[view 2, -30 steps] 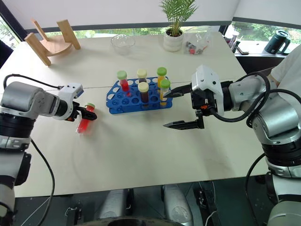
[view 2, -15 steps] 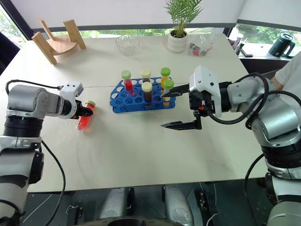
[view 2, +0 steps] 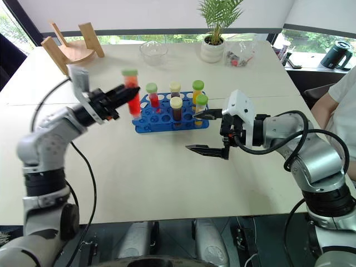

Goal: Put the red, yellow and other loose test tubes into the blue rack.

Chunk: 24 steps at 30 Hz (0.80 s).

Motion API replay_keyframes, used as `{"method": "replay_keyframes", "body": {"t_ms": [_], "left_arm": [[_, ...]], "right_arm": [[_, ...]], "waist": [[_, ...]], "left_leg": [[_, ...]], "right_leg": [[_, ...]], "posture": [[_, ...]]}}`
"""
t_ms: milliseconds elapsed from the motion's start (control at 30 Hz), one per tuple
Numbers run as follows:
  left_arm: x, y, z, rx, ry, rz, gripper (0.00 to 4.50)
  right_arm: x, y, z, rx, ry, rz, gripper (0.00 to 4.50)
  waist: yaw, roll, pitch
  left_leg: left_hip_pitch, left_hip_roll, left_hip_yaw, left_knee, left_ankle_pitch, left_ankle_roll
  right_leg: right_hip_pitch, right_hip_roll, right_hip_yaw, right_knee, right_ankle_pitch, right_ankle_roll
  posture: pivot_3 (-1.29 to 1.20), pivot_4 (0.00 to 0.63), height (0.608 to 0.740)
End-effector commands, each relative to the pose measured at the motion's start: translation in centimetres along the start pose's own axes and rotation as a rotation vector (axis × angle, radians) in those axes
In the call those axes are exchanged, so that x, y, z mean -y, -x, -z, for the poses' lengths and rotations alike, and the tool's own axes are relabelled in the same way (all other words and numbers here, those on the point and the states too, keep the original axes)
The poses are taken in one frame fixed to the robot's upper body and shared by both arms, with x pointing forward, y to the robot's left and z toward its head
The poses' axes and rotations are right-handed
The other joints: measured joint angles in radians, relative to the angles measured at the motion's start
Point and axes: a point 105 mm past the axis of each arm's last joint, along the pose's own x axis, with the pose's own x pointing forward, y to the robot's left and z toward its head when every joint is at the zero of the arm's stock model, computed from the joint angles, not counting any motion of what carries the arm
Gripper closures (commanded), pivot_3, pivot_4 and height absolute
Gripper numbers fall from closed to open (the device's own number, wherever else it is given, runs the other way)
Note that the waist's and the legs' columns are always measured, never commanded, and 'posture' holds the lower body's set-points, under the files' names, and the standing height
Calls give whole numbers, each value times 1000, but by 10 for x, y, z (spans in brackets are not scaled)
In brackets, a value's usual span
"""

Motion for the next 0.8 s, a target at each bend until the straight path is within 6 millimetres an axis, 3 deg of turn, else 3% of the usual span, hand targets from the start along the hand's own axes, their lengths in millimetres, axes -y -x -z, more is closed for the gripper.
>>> {"method": "replay_keyframes", "body": {"t_ms": [33,167,433,800], "left_arm": [[-1,-12,8,53,-131,9,3676],[-8,-24,26,83,-186,-4,3676],[-18,-37,40,130,-243,-40,3676],[-27,-32,51,111,-260,-49,3676]], "right_arm": [[-1,4,-12,30,47,29,0],[-1,4,-12,29,48,45,0],[-3,5,-12,30,44,64,0],[-5,4,-13,35,38,76,0]], "waist": [[0,0,0],[0,0,0],[-1,0,0],[-1,0,0]], "left_leg": [[0,0,0,0,0,0],[0,0,0,1,0,0],[0,0,-1,0,0,1],[0,0,-1,0,0,1]], "right_leg": [[0,0,0,0,0,0],[1,0,0,-1,0,0],[1,1,0,-1,0,1],[1,1,0,-1,0,1]], "posture": [[0,150,740],[0,150,740],[0,150,740],[0,150,740]]}}
